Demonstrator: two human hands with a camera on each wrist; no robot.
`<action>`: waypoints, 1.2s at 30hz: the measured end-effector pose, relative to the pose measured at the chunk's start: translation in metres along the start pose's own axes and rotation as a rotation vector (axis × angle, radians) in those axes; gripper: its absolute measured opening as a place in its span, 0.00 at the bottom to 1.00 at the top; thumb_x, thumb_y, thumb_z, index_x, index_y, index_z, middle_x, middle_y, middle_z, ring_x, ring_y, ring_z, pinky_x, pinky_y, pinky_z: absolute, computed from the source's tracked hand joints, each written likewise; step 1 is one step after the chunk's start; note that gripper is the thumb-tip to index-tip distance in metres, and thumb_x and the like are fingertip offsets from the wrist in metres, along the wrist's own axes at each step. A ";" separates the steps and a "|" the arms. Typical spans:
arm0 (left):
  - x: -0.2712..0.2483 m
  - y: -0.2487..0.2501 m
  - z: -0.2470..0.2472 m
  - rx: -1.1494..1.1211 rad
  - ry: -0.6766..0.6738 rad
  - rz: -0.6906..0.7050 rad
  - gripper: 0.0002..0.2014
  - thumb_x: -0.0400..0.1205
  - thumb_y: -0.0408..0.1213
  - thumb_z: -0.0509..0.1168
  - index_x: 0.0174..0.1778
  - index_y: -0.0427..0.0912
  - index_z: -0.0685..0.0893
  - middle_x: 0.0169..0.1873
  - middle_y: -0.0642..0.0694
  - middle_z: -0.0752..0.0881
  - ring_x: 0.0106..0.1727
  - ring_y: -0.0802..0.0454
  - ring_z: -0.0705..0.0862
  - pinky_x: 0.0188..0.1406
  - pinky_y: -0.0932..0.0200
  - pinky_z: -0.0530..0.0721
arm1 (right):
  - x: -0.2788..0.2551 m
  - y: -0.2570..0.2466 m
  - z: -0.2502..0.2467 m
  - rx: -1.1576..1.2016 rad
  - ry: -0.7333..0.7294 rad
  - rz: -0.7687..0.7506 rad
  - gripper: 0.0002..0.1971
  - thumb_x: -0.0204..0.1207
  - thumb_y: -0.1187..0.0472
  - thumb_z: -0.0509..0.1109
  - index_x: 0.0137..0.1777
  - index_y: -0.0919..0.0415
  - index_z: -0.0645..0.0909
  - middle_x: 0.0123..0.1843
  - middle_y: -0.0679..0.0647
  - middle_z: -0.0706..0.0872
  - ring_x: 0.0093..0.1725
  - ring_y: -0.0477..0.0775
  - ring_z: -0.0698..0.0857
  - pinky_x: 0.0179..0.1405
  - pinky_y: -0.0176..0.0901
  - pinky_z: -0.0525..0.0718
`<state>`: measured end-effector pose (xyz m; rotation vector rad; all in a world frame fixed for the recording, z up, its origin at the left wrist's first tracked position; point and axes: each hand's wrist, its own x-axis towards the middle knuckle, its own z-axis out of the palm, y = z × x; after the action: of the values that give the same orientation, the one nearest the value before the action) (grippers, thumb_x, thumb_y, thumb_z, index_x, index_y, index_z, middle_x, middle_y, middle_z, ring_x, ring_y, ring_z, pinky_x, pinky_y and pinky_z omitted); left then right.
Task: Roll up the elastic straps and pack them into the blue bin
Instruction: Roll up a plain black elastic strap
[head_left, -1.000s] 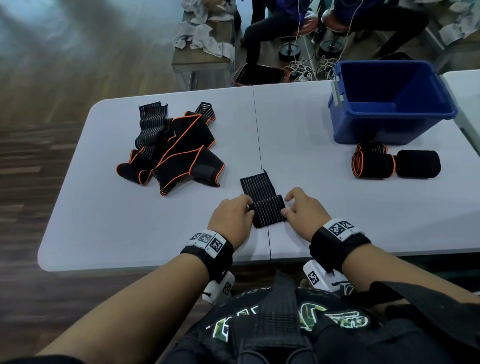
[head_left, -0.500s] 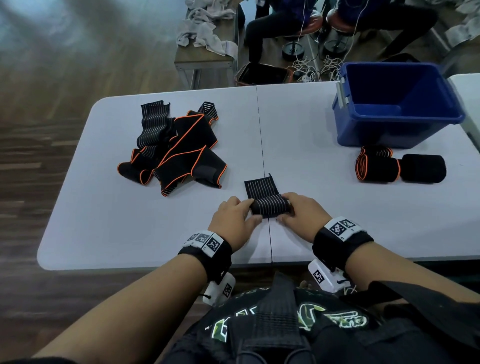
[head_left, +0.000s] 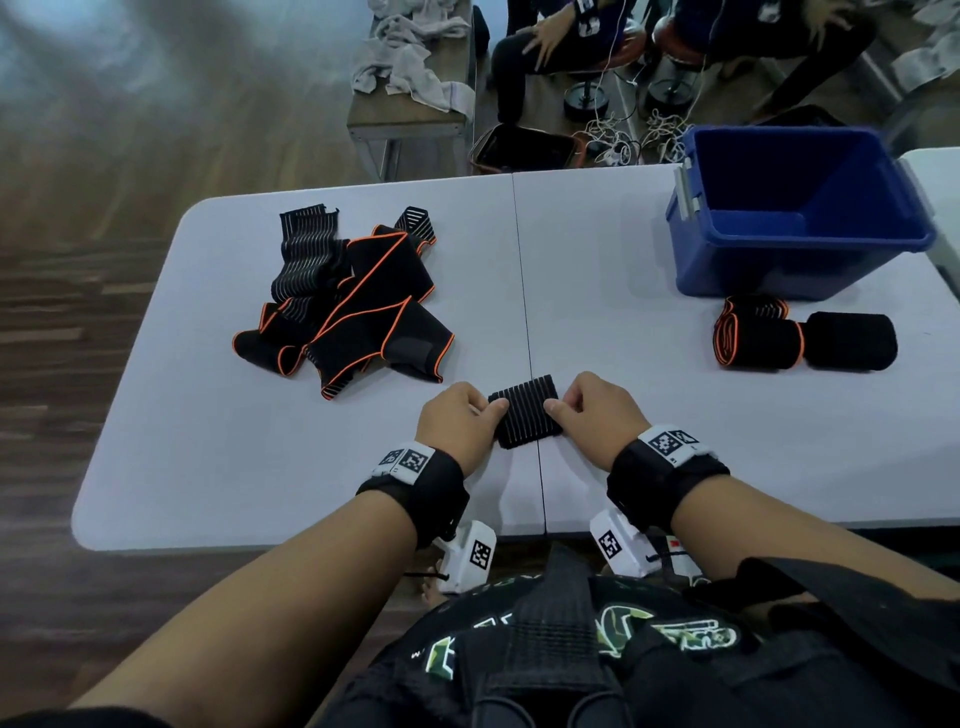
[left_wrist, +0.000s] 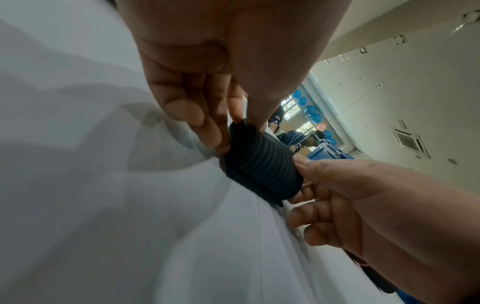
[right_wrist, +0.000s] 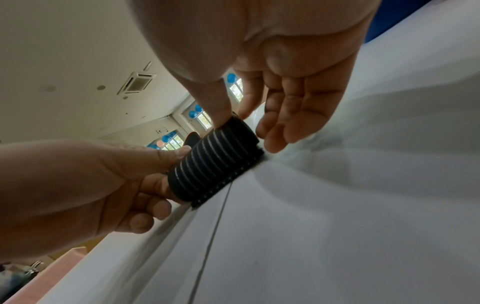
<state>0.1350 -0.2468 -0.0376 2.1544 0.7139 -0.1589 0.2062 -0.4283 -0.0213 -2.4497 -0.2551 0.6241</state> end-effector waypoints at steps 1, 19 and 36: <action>0.002 0.000 -0.001 -0.004 -0.006 0.013 0.13 0.83 0.53 0.68 0.39 0.49 0.83 0.37 0.49 0.90 0.43 0.49 0.89 0.51 0.45 0.88 | 0.000 0.000 0.000 0.022 0.018 0.002 0.12 0.82 0.48 0.67 0.45 0.56 0.76 0.41 0.50 0.83 0.41 0.50 0.80 0.36 0.43 0.73; 0.035 0.100 0.080 -0.288 -0.326 0.128 0.11 0.84 0.38 0.69 0.62 0.46 0.86 0.38 0.53 0.89 0.38 0.53 0.86 0.42 0.55 0.83 | -0.007 0.075 -0.076 0.393 0.284 0.191 0.21 0.79 0.61 0.71 0.71 0.61 0.77 0.65 0.55 0.84 0.61 0.52 0.84 0.69 0.51 0.80; 0.038 0.110 0.083 -0.206 -0.305 0.130 0.11 0.74 0.51 0.66 0.51 0.57 0.81 0.45 0.48 0.88 0.45 0.47 0.87 0.57 0.38 0.88 | -0.008 0.107 -0.091 0.406 0.387 0.174 0.14 0.79 0.58 0.71 0.64 0.58 0.79 0.50 0.45 0.84 0.51 0.51 0.84 0.59 0.52 0.84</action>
<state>0.2371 -0.3468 -0.0283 1.9171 0.3954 -0.3234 0.2478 -0.5624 -0.0163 -2.1494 0.2224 0.2290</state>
